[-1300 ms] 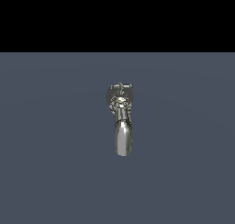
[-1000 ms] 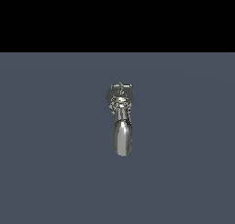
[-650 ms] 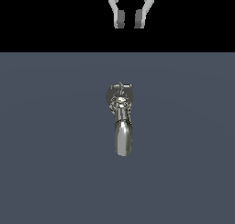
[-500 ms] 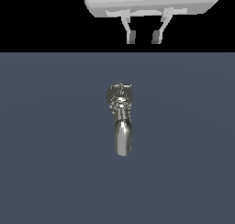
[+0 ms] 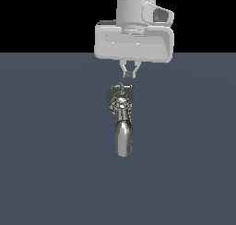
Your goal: Turn on the faucet by rotating a designated handle.
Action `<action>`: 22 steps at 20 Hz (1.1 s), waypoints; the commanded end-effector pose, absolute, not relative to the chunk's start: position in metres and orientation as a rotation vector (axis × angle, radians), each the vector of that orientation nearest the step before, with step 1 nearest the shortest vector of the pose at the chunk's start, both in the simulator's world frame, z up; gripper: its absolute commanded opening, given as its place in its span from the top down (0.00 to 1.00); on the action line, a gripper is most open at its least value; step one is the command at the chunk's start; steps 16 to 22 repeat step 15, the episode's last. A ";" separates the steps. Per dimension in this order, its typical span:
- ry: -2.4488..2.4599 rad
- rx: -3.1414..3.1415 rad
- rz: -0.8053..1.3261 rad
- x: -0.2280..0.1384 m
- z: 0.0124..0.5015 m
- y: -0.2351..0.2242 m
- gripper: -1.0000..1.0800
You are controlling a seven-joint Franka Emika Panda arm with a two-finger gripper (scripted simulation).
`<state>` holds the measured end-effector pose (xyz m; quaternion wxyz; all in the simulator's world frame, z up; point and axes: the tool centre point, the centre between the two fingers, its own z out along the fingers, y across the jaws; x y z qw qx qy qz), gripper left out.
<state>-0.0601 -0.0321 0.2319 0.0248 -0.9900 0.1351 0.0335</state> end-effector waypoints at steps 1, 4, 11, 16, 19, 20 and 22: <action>0.342 -3.088 0.087 -0.050 0.220 -0.030 0.83; 0.361 -3.083 0.087 -0.027 0.175 -0.011 0.32; 0.897 -3.085 -0.156 0.007 0.176 -0.181 0.69; 1.006 -3.063 -0.245 0.021 0.177 -0.199 0.43; 1.006 -3.063 -0.245 0.021 0.177 -0.199 0.43; 1.006 -3.063 -0.245 0.021 0.177 -0.199 0.43; 1.006 -3.063 -0.245 0.021 0.177 -0.199 0.43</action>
